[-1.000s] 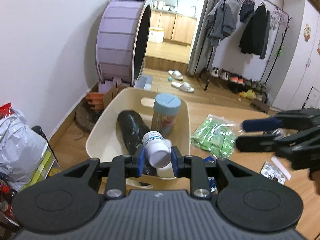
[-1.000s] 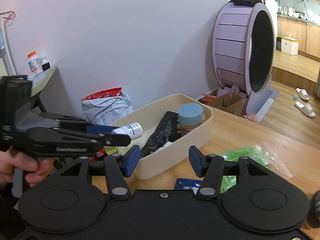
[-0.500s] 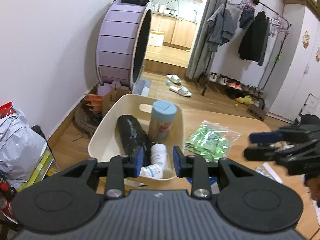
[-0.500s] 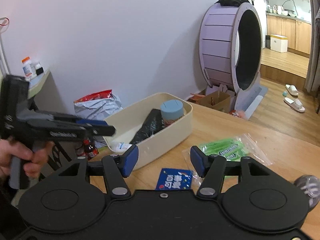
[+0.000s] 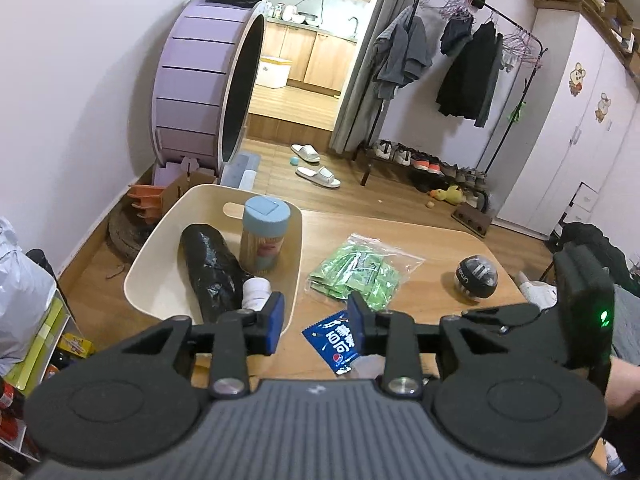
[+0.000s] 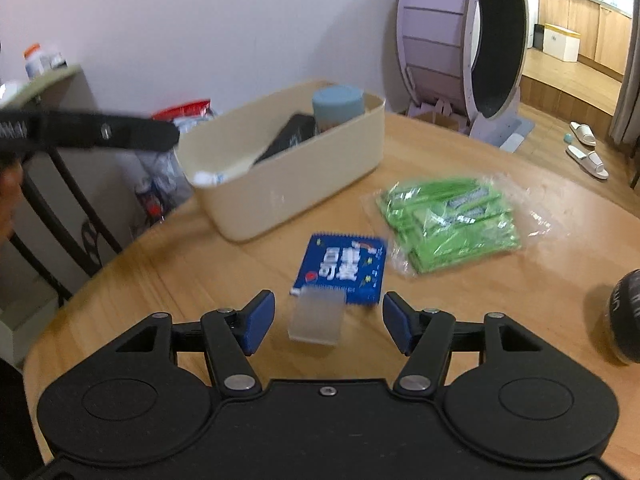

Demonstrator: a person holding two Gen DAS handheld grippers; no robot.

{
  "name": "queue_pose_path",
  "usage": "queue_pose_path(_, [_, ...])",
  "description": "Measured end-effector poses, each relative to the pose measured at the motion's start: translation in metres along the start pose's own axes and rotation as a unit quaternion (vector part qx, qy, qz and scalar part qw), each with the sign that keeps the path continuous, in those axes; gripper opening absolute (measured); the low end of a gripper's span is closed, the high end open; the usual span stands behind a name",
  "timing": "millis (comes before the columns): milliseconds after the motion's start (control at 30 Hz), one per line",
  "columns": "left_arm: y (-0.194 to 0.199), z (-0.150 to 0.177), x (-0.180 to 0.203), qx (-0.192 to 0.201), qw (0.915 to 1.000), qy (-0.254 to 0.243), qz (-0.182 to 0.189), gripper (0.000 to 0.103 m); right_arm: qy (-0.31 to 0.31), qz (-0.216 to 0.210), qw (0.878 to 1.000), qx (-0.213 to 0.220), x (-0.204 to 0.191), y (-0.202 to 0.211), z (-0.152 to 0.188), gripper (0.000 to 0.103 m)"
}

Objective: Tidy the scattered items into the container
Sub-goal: 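Release the small white bottle into the basket with the left gripper, then move the right gripper to the clear cup and grasp it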

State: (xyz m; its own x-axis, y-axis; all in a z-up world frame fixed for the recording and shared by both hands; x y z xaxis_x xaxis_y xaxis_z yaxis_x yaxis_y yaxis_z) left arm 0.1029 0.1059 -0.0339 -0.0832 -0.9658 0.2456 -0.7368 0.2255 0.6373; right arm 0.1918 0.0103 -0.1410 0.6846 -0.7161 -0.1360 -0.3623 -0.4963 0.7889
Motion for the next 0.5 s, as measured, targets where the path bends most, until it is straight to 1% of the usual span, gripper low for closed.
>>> queue_pose_path(200, [-0.003,0.003,-0.002,-0.004,1.0,0.001,-0.004,0.033,0.006,0.0,1.0,-0.01,-0.008,-0.012,0.006,0.06])
queue_pose_path(333, [-0.003,0.003,0.002,-0.005,1.0,-0.001,0.001,0.034,0.032,0.018,0.999,-0.012,-0.012,-0.018,0.011,0.058])
queue_pose_path(400, [-0.003,0.003,0.004,-0.004,1.0,-0.004,0.004,0.034,0.044,0.03,0.999,-0.006,-0.013,-0.017,0.012,0.049])
queue_pose_path(433, [-0.004,0.003,0.006,-0.004,1.0,-0.006,0.005,0.034,0.043,0.033,0.999,-0.003,-0.012,-0.016,0.012,0.037])
queue_pose_path(467, [-0.005,0.004,0.008,-0.004,0.9999,-0.008,0.007,0.034,0.037,0.03,0.999,-0.002,-0.01,-0.015,0.012,0.031])
queue_pose_path(500, [-0.005,0.005,0.01,-0.005,0.9999,-0.01,0.008,0.034,0.029,0.025,0.999,-0.002,-0.008,-0.013,0.012,0.031])
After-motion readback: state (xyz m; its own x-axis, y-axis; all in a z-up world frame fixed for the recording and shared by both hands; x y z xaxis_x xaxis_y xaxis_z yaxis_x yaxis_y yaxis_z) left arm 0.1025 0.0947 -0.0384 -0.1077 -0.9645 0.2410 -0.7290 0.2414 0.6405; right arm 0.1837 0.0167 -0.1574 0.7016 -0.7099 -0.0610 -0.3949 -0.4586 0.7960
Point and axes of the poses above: each gripper's, at about its wrist camera, not at the fingertips, and y roughly against the way its jaws point, x to its right, z to its underside, the point moved 8 cm from there along -y, roughly the way its jaws point, and after that the axes turned 5 degrees about -x, right-handed, at the moved point
